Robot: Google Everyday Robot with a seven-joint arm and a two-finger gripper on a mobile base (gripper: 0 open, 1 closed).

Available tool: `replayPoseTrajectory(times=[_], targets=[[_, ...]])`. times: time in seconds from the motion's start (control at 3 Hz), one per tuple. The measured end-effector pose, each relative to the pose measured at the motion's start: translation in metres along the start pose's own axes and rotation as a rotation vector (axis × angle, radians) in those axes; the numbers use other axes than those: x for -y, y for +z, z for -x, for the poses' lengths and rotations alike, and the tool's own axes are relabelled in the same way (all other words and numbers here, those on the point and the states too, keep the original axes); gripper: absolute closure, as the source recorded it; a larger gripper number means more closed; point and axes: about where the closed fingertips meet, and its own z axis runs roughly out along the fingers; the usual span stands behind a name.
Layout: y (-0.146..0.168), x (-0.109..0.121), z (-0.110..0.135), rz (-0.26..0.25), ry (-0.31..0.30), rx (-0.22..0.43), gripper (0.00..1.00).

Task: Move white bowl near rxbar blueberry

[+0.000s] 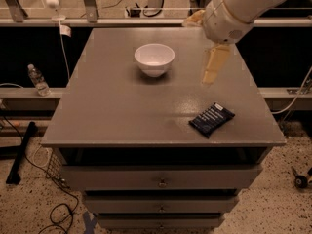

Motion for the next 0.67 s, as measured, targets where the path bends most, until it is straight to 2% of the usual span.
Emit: replayPoseTrajectory(times=[0.33,0.67], targets=[[0.0486,0.0377,0.0109,0.006,-0.041,0.067,0.00],[0.0487,0.0378,0.0109,0.006,-0.041,0.067,0.00]])
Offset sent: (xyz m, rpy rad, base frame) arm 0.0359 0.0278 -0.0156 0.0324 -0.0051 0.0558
